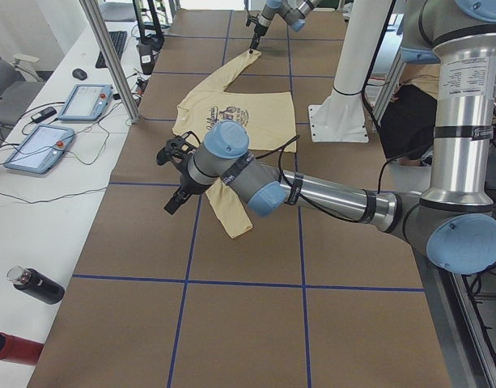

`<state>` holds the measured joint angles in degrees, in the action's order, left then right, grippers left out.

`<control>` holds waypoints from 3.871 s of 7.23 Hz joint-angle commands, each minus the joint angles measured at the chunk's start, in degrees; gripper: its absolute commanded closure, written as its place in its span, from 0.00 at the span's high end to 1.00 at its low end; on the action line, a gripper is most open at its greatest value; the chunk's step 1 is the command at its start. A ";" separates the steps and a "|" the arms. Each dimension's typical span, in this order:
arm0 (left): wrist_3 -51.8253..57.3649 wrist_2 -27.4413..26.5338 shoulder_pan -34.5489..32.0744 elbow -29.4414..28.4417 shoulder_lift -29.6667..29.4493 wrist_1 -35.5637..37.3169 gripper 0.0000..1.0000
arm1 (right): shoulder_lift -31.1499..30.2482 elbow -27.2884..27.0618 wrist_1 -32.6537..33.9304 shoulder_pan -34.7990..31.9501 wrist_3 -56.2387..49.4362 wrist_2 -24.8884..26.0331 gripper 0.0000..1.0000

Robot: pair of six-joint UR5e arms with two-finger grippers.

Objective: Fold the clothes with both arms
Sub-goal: 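Lower the right gripper and grasp the cuff of the sleeve nearest it, then carry the sleeve cuff with the right gripper across onto the shirt's collar area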

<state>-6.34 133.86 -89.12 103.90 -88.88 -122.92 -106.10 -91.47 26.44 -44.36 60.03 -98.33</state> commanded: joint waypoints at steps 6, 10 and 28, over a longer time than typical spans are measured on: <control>0.01 0.00 0.00 -0.02 0.11 -0.04 1.00 | 0.19 -2.29 0.97 -0.02 -0.08 -0.90 0.00; 0.01 0.08 0.00 -0.02 0.55 -0.04 1.00 | 6.83 -17.32 17.57 -1.43 2.01 -2.23 0.00; -0.34 0.08 0.35 -0.97 2.39 -7.98 1.00 | 97.50 35.78 74.03 8.97 25.53 1.79 1.00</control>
<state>-6.53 133.89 -88.99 103.63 -86.54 -125.97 -8.32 -52.75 92.03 -31.71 88.91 -89.96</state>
